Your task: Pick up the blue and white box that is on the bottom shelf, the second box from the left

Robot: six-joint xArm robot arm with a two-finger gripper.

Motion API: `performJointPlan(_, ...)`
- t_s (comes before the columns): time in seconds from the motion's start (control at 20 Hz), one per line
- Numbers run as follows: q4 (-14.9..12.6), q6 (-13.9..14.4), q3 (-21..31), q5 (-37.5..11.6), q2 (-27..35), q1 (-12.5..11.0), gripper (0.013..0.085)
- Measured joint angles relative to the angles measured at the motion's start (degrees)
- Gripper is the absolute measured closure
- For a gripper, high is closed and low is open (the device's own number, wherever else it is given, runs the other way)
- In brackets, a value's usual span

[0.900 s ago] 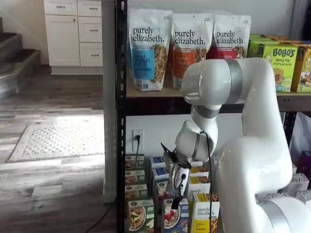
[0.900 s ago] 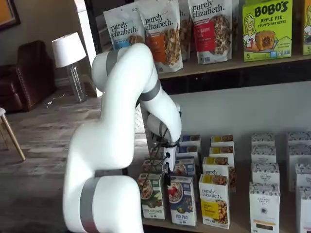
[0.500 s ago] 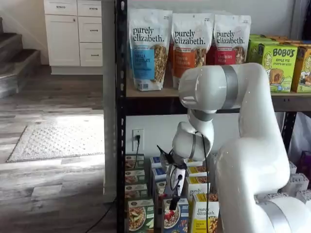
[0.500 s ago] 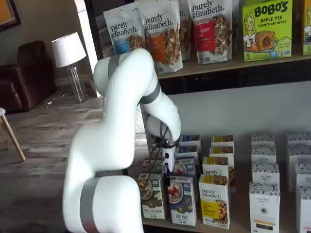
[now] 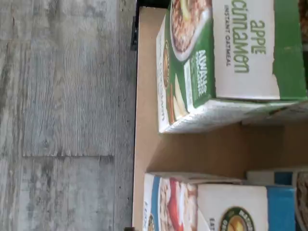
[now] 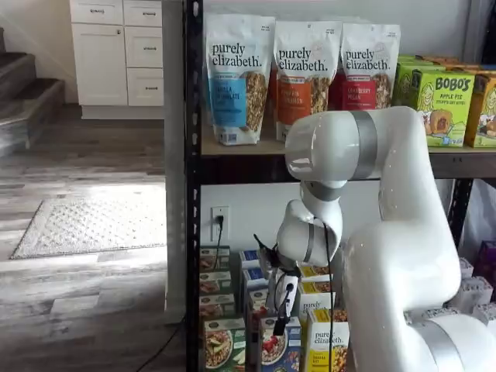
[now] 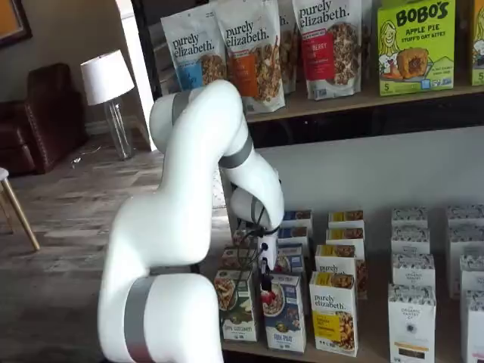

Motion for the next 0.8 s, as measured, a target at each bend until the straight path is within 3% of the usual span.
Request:
performJointPlan(0.35,-1.67,0.14,-1.91,0.51,1.26,-1.46,0.013)
performJointPlan(0.8,-7.81,4.41,-6.41,3.37,4.27,-2.73,0.013)
